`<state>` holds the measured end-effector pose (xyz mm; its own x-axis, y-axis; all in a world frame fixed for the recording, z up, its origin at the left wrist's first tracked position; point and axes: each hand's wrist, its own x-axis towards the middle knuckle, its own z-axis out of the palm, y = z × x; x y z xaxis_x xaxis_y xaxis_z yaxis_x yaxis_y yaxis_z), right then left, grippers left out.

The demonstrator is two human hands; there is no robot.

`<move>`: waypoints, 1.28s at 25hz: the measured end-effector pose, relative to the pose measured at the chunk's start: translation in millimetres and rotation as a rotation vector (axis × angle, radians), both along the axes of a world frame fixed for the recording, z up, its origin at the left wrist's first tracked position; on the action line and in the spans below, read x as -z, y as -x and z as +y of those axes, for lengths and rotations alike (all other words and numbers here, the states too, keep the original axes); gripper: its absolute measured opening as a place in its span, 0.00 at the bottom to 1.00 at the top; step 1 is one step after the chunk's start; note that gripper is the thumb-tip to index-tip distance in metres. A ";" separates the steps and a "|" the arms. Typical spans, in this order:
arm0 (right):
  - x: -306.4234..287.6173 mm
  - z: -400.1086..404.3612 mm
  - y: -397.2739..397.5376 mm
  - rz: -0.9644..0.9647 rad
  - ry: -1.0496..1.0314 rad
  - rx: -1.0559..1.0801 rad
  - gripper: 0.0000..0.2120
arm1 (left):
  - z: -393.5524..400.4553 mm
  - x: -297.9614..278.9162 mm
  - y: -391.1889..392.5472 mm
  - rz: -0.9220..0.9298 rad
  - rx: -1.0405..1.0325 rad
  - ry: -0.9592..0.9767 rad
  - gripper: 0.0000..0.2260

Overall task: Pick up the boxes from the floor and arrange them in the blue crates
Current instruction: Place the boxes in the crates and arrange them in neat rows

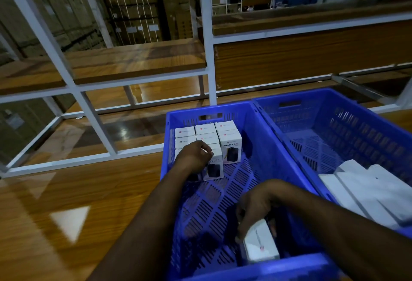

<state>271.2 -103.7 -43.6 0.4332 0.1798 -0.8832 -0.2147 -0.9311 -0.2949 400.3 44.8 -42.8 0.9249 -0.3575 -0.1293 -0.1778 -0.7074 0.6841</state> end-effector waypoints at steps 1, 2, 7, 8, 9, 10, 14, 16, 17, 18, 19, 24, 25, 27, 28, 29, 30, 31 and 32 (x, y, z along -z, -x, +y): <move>-2.6 -0.5 -1.5 -0.079 0.023 -0.016 0.22 | 0.6 -0.5 1.5 0.011 0.006 0.007 0.01; -5.4 -3.1 -4.3 -0.169 0.053 -0.022 0.18 | 1.1 -1.1 3.6 0.027 0.018 0.015 0.02; -17.0 -28.1 -16.9 -0.482 0.000 0.328 0.15 | 2.1 -0.3 10.8 0.090 0.096 0.063 0.06; -19.0 -30.6 -18.6 -0.539 -0.046 0.418 0.13 | 2.1 1.2 10.8 0.097 0.132 0.056 0.07; -19.3 -33.0 -20.9 -0.601 -0.091 0.492 0.13 | 2.0 2.3 11.2 0.131 0.182 0.068 0.11; -18.3 -35.0 -23.5 -0.659 -0.148 0.565 0.15 | 1.7 3.0 12.2 0.194 0.237 0.089 0.17; -19.5 -35.5 -30.0 -0.820 -0.392 0.825 0.12 | -1.7 4.5 16.0 0.279 0.397 0.036 0.39; -24.0 -36.0 -31.6 -0.860 -0.506 0.908 0.17 | -1.7 0.1 18.2 0.267 0.402 0.046 0.39; -25.8 -36.5 -32.5 -0.884 -0.556 0.932 0.20 | -1.2 -2.1 19.1 0.271 0.403 0.064 0.38; -25.8 -38.0 -34.2 -0.907 -0.595 0.952 0.22 | -0.5 -3.6 19.6 0.284 0.409 0.078 0.37; -26.4 -38.9 -35.3 -0.926 -0.626 0.967 0.23 | -0.2 -5.7 20.4 0.299 0.416 0.089 0.35; -24.7 -42.0 -42.0 -0.987 -0.754 1.122 0.18 | 0.2 -13.4 21.3 0.260 0.324 0.121 0.24; -25.5 -41.2 -42.1 -0.966 -0.765 1.156 0.17 | 0.8 -13.9 20.7 0.249 0.288 0.156 0.24; -27.3 -38.4 -41.5 -0.909 -0.740 1.198 0.18 | 1.7 -13.6 19.8 0.238 0.230 0.224 0.24; -29.1 -37.0 -40.2 -0.866 -0.718 1.213 0.20 | 1.6 -13.4 19.9 0.239 0.218 0.255 0.23; -31.0 -35.8 -37.9 -0.809 -0.694 1.223 0.22 | 1.3 -13.2 19.8 0.244 0.206 0.283 0.22; -32.4 -35.2 -35.5 -0.745 -0.667 1.224 0.25 | 1.1 -12.9 19.1 0.245 0.197 0.311 0.22; -32.8 -34.7 -33.6 -0.681 -0.652 1.221 0.27 | 1.3 -13.4 19.0 0.236 0.189 0.334 0.23; -32.0 -34.3 -32.3 -0.625 -0.664 1.221 0.29 | 1.8 -13.3 18.3 0.220 0.183 0.353 0.23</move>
<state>303.6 -138.1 -11.5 0.8675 -0.2761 -0.4138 -0.4166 0.0513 -0.9077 382.0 46.6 -29.5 0.8069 -0.5697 -0.1562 -0.1016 -0.3943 0.9134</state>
